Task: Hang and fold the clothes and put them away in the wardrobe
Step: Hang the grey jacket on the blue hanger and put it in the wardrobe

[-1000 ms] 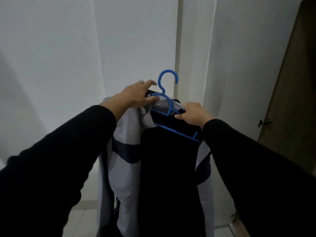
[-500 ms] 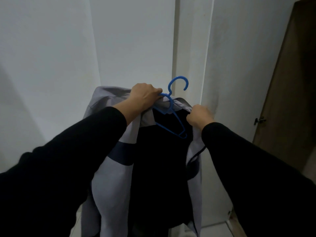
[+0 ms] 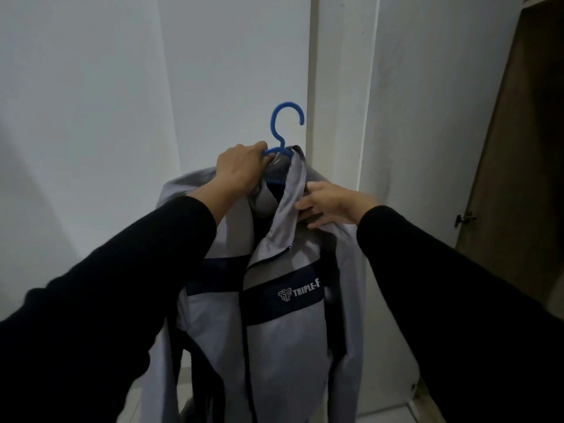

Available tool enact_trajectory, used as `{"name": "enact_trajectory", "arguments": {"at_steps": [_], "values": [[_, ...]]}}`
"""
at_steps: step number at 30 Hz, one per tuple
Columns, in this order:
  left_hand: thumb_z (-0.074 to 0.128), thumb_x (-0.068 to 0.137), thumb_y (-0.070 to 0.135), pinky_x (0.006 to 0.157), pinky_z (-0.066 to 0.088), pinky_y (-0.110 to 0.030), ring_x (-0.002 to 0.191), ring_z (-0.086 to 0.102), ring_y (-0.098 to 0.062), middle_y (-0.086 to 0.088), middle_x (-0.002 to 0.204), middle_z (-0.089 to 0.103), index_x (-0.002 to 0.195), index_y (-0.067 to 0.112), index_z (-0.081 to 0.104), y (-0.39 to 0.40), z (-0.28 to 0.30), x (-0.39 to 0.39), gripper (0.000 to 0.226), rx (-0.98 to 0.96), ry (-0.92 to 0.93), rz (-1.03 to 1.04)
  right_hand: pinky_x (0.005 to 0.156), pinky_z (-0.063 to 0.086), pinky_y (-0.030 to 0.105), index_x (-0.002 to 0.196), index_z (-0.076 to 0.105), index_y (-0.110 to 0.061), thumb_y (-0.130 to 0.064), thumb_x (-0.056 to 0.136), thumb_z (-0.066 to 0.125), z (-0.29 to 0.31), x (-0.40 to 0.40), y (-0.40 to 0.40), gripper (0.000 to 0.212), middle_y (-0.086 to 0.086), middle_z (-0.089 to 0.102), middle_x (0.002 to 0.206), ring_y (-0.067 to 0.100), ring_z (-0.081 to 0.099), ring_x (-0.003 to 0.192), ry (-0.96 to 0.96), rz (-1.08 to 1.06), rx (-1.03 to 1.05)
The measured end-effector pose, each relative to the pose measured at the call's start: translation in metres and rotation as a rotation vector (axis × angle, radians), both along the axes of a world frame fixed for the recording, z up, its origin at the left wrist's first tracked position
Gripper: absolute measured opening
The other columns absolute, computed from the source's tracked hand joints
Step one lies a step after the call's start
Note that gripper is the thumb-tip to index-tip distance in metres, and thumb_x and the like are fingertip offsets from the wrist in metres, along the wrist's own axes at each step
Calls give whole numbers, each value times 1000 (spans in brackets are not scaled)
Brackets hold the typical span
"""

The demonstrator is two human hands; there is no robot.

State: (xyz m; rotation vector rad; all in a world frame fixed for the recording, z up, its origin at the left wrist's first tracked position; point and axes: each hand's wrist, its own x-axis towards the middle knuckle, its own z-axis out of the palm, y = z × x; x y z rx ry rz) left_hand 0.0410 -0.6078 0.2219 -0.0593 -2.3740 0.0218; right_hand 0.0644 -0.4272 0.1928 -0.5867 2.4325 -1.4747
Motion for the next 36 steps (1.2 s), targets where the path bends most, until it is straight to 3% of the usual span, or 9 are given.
{"name": "enact_trajectory", "arguments": {"at_steps": [3, 6, 10, 14, 18, 21, 25, 31, 36], "values": [[34, 100, 41, 65, 36, -36, 89, 57, -38, -20, 98, 63, 103, 9, 49, -16, 0, -1, 35, 104, 17, -21, 71, 51, 22, 106, 65, -13, -9, 89, 54, 1, -9, 8, 21, 7, 63, 93, 20, 60, 85, 520, -260, 7], [36, 99, 40, 63, 34, -35, 87, 57, -38, -21, 96, 62, 100, 7, 48, -20, -2, -1, 34, 181, 38, -86, 89, 48, 33, 120, 56, -20, -30, 85, 63, 4, -21, 10, 37, 6, 55, 111, 19, 54, 99, 787, -438, 179], [41, 98, 37, 66, 33, -34, 85, 57, -35, -18, 92, 63, 90, 12, 42, -14, -2, -2, 26, 249, 34, -223, 84, 48, 39, 95, 56, -20, -22, 93, 50, 3, -22, 6, 7, 12, 63, 102, 31, 58, 96, 714, -326, 326], [47, 92, 50, 87, 34, -39, 103, 53, -28, -8, 108, 60, 107, 15, 55, -9, -7, -7, 39, 344, 49, -161, 68, 33, 28, 85, 51, -20, -23, 98, 44, 1, -19, 3, 15, 2, 55, 84, 22, 51, 78, 739, -394, 295], [65, 72, 60, 98, 32, -44, 122, 35, -23, -4, 129, 36, 125, 28, 45, -2, -31, -2, 65, 460, 146, -90, 66, 32, 29, 82, 48, -19, -26, 96, 44, 4, -21, 4, 16, 3, 53, 83, 26, 50, 77, 762, -485, 338], [67, 67, 53, 93, 38, -46, 122, 35, -24, -4, 127, 34, 128, 27, 36, 7, -53, 7, 73, 517, 202, -54, 67, 32, 30, 83, 46, -19, -27, 97, 43, 6, -21, 9, 16, 3, 51, 84, 27, 48, 78, 744, -556, 339], [59, 80, 30, 88, 45, -41, 112, 50, -28, -11, 124, 50, 130, 13, 36, 16, -68, 3, 57, 579, 1, -65, 68, 34, 31, 87, 47, -21, -31, 98, 43, 9, -21, 16, 15, 2, 54, 87, 24, 50, 79, 724, -560, 291], [34, 99, 16, 69, 34, -30, 90, 57, -33, -17, 100, 64, 111, 9, 56, 22, -35, 6, 27, 785, 129, -186, 68, 37, 30, 86, 53, -22, -38, 99, 40, 9, -19, 26, 24, 1, 57, 85, 23, 52, 79, 731, -527, 281], [30, 100, 18, 61, 21, -27, 73, 42, -24, -10, 82, 50, 87, 9, 41, 40, 4, 16, 20, 844, 189, -233, 67, 35, 29, 81, 55, -23, -36, 99, 41, -3, -14, 25, 26, 1, 55, 80, 23, 52, 78, 673, -576, 374]]}}
